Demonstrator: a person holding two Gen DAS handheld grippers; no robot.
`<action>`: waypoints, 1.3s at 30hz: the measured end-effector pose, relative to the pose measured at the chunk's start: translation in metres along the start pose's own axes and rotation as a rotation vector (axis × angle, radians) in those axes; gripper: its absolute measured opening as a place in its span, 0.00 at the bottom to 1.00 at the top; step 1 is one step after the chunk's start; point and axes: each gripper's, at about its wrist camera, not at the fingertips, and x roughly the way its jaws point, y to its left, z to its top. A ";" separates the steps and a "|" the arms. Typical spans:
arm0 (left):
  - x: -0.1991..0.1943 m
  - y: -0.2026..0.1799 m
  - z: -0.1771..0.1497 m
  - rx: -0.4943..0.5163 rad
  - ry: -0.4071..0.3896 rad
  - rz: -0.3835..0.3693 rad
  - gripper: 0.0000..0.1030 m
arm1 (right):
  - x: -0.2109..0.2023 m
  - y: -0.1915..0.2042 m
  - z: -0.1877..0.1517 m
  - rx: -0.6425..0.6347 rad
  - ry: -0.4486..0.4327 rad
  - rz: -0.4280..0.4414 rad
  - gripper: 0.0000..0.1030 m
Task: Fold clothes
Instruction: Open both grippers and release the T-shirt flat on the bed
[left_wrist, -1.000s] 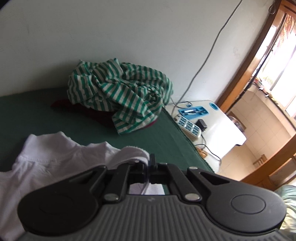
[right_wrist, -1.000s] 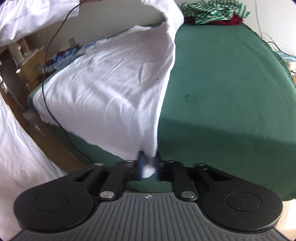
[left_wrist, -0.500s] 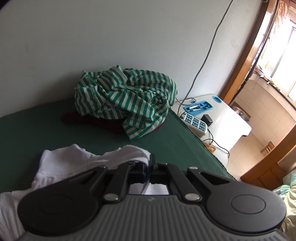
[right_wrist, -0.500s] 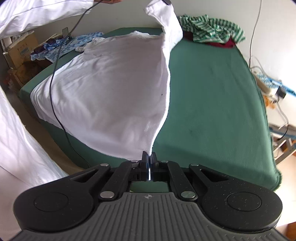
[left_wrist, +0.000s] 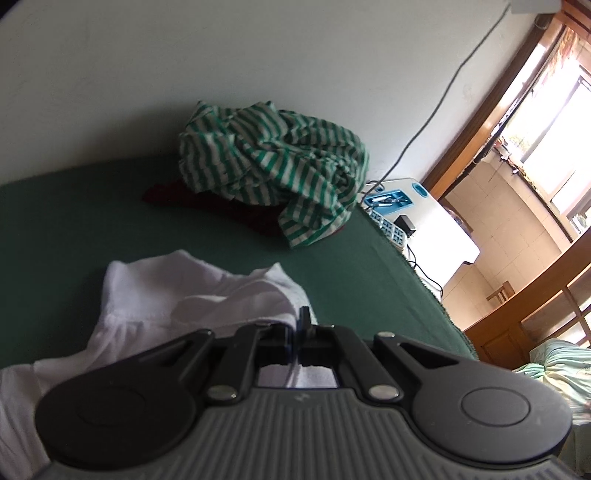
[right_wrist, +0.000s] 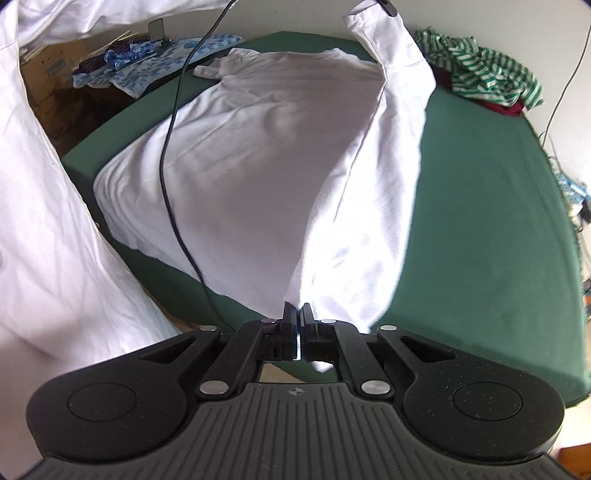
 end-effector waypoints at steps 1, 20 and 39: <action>0.002 0.009 -0.004 -0.006 0.007 0.005 0.00 | 0.005 0.004 0.002 0.008 0.005 0.005 0.01; -0.010 0.077 -0.087 0.126 0.001 0.195 0.04 | -0.013 -0.052 -0.078 0.970 -0.167 -0.118 0.33; 0.074 0.036 -0.093 0.006 0.059 0.103 0.22 | 0.000 -0.036 -0.106 1.204 -0.222 -0.057 0.01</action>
